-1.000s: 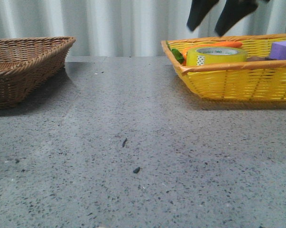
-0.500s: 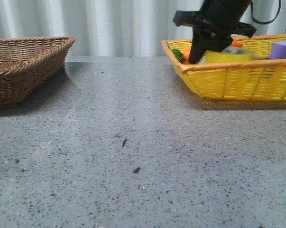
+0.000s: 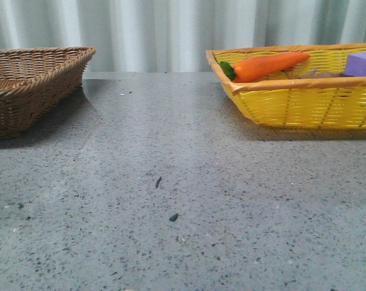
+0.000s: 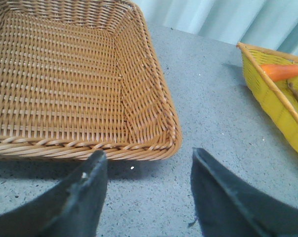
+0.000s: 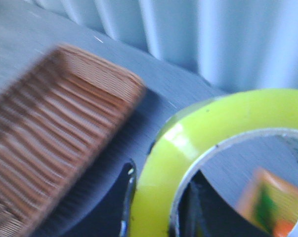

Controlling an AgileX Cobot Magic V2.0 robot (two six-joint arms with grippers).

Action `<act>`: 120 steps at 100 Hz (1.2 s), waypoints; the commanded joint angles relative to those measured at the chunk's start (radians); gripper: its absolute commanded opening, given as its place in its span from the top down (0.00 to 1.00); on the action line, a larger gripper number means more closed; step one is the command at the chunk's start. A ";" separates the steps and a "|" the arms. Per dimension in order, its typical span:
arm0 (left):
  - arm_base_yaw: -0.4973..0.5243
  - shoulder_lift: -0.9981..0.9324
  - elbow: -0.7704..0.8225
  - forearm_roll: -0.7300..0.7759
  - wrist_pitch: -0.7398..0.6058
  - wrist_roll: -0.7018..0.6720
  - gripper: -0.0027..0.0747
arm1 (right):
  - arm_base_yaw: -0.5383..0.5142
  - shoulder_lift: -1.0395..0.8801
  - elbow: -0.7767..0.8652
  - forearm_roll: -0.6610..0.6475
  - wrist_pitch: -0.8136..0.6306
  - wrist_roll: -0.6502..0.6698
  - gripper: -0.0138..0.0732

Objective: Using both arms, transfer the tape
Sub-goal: 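Lift the tape roll and carry it toward the brown basket, then set the tape roll on the table between baskets and release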

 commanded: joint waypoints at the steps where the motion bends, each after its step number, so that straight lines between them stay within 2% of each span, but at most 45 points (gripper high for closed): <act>1: -0.004 0.004 -0.036 -0.013 -0.073 0.001 0.52 | 0.083 -0.032 -0.069 0.028 -0.143 -0.011 0.89; 11: -0.012 0.004 -0.036 -0.013 -0.073 0.001 0.52 | 0.162 -0.002 -0.073 -0.019 -0.203 -0.011 0.89; 21: -0.025 0.004 -0.036 -0.013 -0.071 0.001 0.52 | 0.194 0.029 -0.073 -0.066 -0.188 -0.011 0.89; 34: -0.037 0.004 -0.036 -0.013 -0.064 0.002 0.52 | 0.188 0.051 -0.073 -0.096 -0.126 -0.005 0.89; 58: -0.037 0.004 -0.036 -0.013 -0.053 0.002 0.52 | 0.108 0.171 -0.073 -0.111 0.064 0.069 0.89; 86: -0.037 0.004 -0.036 -0.013 -0.049 0.002 0.52 | 0.105 0.298 -0.018 -0.056 0.041 0.093 0.87; 91: -0.037 0.004 -0.036 -0.013 -0.049 0.002 0.52 | 0.105 0.306 -0.018 -0.051 0.041 0.096 0.82; 96: -0.037 0.004 -0.036 -0.013 -0.049 0.002 0.52 | 0.105 0.305 -0.018 -0.042 0.041 0.096 0.72; 106: -0.037 0.004 -0.036 -0.013 -0.049 0.002 0.52 | 0.105 0.296 -0.027 -0.015 0.058 0.096 0.40; 111: -0.037 0.004 -0.036 -0.013 -0.049 0.002 0.52 | 0.105 0.283 -0.041 0.010 0.081 0.096 0.28; 115: -0.037 0.004 -0.037 -0.013 -0.047 0.002 0.52 | 0.105 0.265 -0.055 0.026 0.110 0.096 0.26; 120: -0.039 0.004 -0.050 -0.013 -0.031 0.018 0.52 | 0.105 0.238 -0.071 0.039 0.147 0.096 0.31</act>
